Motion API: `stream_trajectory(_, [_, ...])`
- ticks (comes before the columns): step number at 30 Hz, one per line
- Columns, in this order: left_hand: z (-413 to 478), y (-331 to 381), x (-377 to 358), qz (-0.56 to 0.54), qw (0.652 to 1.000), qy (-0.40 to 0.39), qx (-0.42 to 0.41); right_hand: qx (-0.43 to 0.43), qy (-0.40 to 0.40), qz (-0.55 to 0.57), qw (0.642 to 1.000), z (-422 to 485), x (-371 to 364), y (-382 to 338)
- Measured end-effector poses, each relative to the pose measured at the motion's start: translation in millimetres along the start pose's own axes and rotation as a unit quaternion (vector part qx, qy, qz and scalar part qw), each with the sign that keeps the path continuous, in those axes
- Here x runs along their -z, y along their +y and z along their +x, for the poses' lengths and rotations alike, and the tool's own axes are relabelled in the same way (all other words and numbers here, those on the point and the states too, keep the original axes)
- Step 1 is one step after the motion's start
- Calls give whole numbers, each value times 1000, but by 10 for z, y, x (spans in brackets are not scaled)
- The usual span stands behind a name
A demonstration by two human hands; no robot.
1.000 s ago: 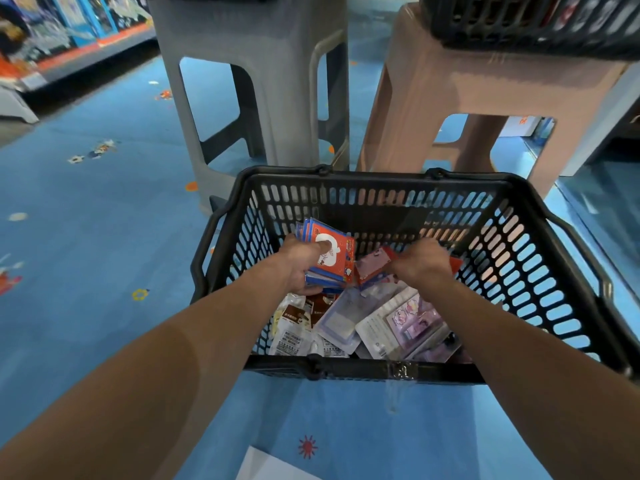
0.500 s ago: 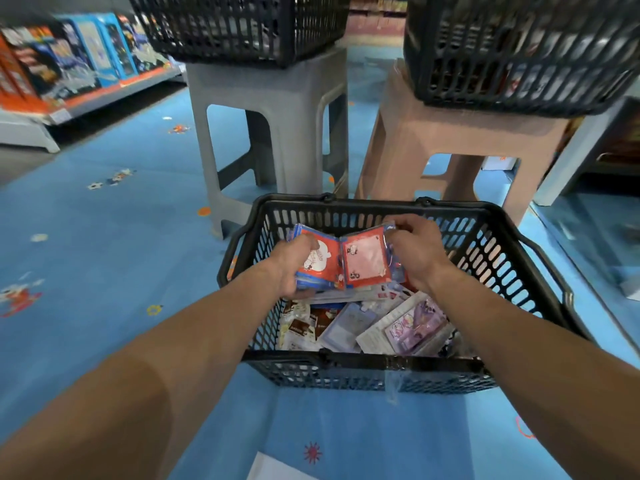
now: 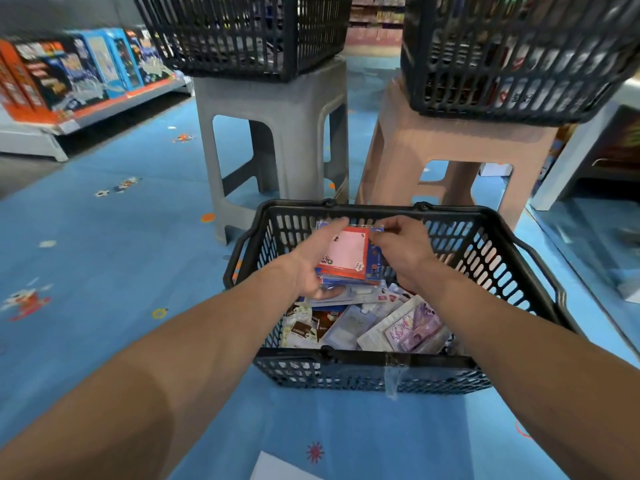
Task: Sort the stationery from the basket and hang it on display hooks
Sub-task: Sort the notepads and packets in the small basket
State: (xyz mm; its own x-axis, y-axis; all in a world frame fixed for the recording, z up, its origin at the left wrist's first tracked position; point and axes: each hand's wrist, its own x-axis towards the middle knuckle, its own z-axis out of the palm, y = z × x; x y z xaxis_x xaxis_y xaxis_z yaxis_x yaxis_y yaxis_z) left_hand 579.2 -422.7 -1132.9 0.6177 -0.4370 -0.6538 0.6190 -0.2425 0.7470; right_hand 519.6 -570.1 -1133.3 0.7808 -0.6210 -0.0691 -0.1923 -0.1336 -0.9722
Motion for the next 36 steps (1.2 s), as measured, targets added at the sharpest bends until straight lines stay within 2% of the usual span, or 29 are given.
stream_trajectory(5, [84,-56,-24,-13,999,19,-26,25,41,-153,987,123,53,217])
stream_trajectory(6, [110,-55,-13,-17,999,22,-32,10,34,-151,988,136,77,254])
stream_trajectory(9, [160,-79,-13,-23,999,11,-39,-76,-59,-38,995,87,98,291])
stream_trajectory(11, [189,-121,-55,-17,999,-11,-38,-142,-126,19,982,27,59,257])
stream_trajectory(13, [218,-156,-111,-7,999,-25,-43,-159,-142,51,976,-6,1,246])
stream_trajectory(17, [211,-163,-131,-22,998,-38,-53,-117,-142,89,979,-41,29,184])
stream_trajectory(20, [180,-156,-72,-22,997,-73,-27,-98,-137,104,980,-13,105,177])
stream_trajectory(23, [128,-118,-34,-17,995,-96,1,-64,-129,60,988,-15,161,147])
stream_trajectory(28, [85,-123,-163,-57,997,-40,-36,-12,-141,33,989,-156,119,57])
stream_trajectory(33, [117,-125,-215,-105,990,13,-90,-45,-98,122,987,-281,-41,-92])
stream_trajectory(36, [82,-133,-218,-100,988,9,-120,-92,-29,99,990,-272,-156,-161])
